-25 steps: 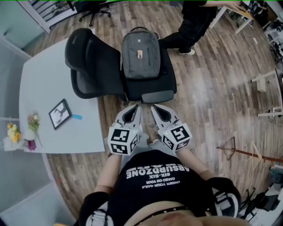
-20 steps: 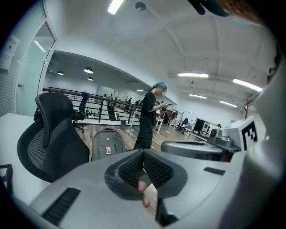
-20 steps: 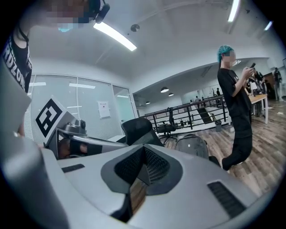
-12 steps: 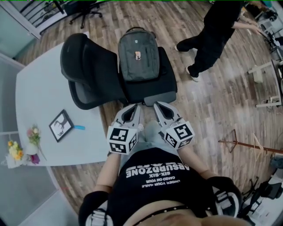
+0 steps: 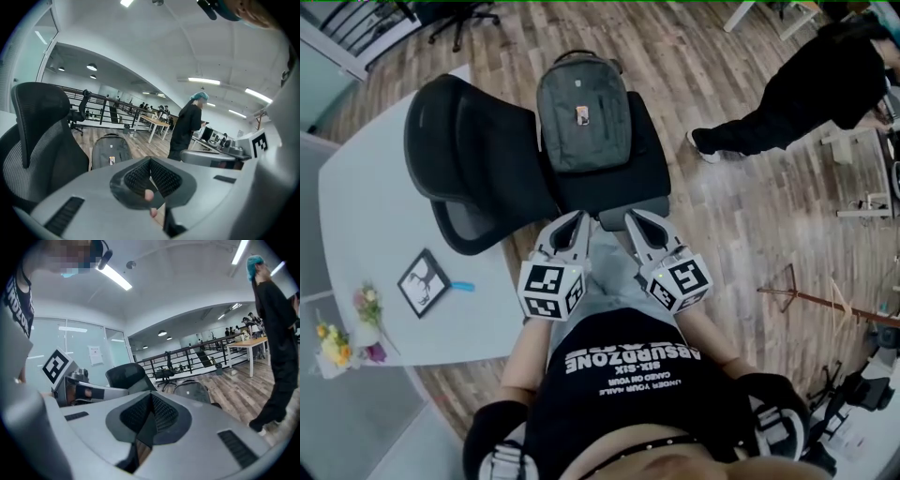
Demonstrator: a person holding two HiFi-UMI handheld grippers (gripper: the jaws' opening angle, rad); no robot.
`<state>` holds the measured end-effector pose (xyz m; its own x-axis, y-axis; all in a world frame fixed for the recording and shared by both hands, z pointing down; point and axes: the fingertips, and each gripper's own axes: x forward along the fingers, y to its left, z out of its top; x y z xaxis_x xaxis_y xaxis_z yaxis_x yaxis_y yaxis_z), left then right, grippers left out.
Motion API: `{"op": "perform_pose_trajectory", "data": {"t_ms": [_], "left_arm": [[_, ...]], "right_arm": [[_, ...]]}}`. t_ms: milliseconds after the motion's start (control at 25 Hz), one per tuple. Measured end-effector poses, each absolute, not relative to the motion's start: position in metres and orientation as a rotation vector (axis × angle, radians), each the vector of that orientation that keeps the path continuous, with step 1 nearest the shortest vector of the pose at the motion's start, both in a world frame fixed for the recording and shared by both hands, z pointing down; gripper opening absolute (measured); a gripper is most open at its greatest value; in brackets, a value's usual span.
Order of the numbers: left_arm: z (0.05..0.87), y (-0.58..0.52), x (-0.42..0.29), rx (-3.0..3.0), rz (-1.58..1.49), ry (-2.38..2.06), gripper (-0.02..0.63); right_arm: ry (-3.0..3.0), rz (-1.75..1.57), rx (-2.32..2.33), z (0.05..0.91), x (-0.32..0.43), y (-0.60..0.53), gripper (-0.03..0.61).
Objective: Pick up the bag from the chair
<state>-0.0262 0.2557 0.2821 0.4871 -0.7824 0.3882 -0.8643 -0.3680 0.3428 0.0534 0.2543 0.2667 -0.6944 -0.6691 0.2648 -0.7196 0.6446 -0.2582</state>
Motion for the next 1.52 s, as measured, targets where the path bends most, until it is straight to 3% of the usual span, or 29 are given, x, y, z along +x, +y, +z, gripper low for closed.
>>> {"op": "perform_pose_trajectory", "data": {"t_ms": [800, 1040, 1520], "left_arm": [[0.318, 0.111, -0.034, 2.187, 0.318, -1.319, 0.018], [0.343, 0.079, -0.041, 2.154, 0.367, -1.332, 0.018], [0.420, 0.013, -0.047, 2.096, 0.461, -1.372, 0.020]], "right_arm": [[-2.652, 0.589, 1.168, 0.298, 0.052, 0.099, 0.020], [-2.613, 0.646, 1.130, 0.327, 0.055, 0.067, 0.118], [-2.531, 0.690, 1.102, 0.405, 0.044, -0.009, 0.152]]}}
